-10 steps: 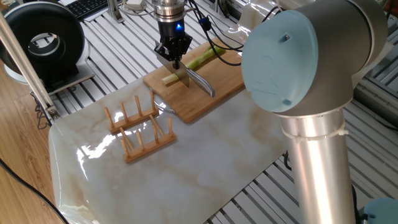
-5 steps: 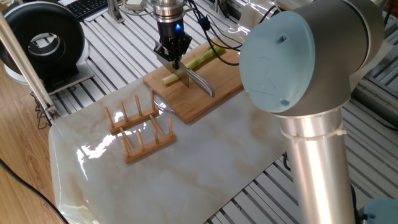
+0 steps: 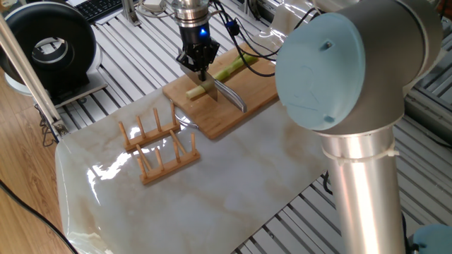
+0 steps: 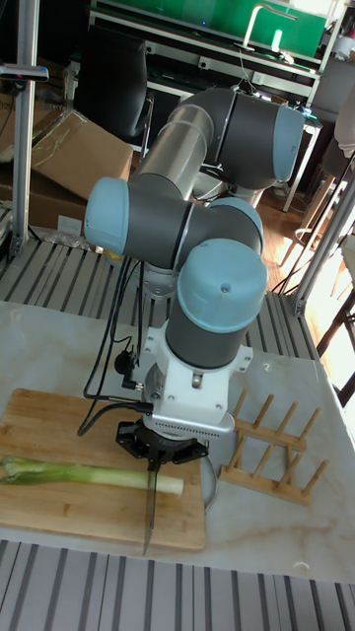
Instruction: Chop the scallions
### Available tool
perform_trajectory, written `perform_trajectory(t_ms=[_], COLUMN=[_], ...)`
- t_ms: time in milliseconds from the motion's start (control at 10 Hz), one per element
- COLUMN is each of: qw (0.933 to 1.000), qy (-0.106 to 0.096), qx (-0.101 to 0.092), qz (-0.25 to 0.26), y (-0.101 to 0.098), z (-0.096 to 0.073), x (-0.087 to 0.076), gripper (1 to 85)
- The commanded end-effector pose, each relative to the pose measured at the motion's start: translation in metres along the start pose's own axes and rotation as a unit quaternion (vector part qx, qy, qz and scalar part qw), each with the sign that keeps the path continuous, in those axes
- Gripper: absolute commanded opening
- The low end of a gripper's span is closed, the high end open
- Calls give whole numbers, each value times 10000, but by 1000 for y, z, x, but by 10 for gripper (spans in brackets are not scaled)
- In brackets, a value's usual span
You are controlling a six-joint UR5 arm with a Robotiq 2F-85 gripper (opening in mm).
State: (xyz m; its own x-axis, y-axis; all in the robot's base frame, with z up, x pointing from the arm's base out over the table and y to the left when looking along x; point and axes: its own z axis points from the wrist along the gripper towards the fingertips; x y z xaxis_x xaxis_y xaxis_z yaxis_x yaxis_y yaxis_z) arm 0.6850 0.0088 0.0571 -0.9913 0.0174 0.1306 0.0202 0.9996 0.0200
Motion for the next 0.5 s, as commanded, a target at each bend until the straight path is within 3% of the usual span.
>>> perform_trajectory(t_ms=[0,200,400], qw=[9991,9965,9977], qy=[-406,-763,-633], qx=[20,342,256], qz=[-101,-41,13], y=[-3,-6,7], z=[-5,13,-2], x=[-14,-28,-22], gripper=[10,10,10])
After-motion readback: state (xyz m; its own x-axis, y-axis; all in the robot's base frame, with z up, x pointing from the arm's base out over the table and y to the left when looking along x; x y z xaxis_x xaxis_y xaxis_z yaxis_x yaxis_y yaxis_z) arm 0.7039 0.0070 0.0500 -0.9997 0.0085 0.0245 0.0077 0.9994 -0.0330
